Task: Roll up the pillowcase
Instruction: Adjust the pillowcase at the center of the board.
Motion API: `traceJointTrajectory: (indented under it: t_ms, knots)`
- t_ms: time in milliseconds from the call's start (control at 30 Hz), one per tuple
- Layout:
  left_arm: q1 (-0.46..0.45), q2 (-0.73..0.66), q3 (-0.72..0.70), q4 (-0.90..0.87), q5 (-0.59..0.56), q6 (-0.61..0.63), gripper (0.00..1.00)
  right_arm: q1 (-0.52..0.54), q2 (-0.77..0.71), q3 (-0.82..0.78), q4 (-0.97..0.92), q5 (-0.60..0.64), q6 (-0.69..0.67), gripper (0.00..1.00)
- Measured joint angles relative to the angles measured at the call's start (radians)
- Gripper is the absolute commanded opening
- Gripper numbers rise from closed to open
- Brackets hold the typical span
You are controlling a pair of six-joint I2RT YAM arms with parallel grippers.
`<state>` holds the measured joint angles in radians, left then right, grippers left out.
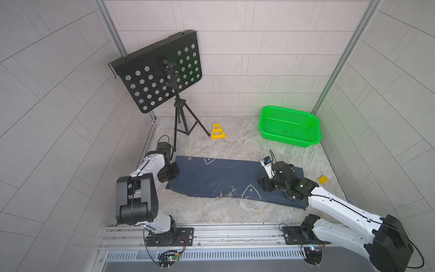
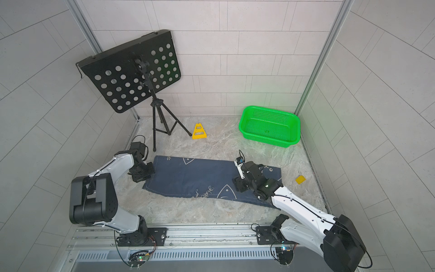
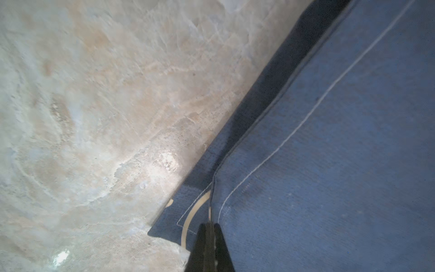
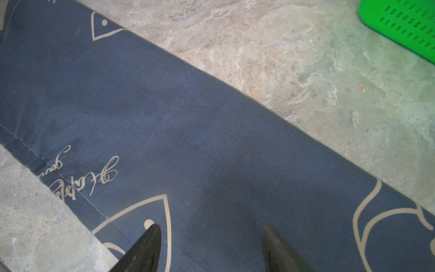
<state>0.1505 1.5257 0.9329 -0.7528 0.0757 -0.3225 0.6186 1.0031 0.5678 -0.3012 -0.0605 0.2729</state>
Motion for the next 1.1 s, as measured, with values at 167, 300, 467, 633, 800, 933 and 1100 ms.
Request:
traceJointTrajectory:
  t_ms: [167,300,467,633,800,933,1100]
  knots:
    - [0.000,-0.049,0.047,-0.021,0.036,0.026,0.00,0.000,0.002,0.000,0.002,-0.003,0.000,0.71]
    - [0.000,-0.066,0.062,-0.024,0.072,0.053,0.00,0.000,0.005,0.000,0.006,-0.007,-0.001,0.72]
    - [0.000,-0.076,0.068,-0.023,0.116,0.081,0.00,0.000,0.012,0.000,0.007,-0.017,-0.004,0.72]
    - [0.000,-0.081,0.138,-0.014,0.167,0.098,0.00,0.000,0.012,-0.005,0.013,-0.026,-0.004,0.72]
    - [0.000,-0.098,0.182,-0.004,0.171,0.134,0.00,0.000,0.013,-0.013,0.026,-0.039,-0.003,0.71]
    - [0.000,-0.103,0.193,0.006,0.164,0.163,0.00,-0.002,0.034,-0.021,0.043,-0.073,-0.002,0.70]
    - [0.000,-0.095,0.209,0.000,0.163,0.165,0.00,-0.003,0.072,-0.034,0.071,-0.136,0.021,0.69]
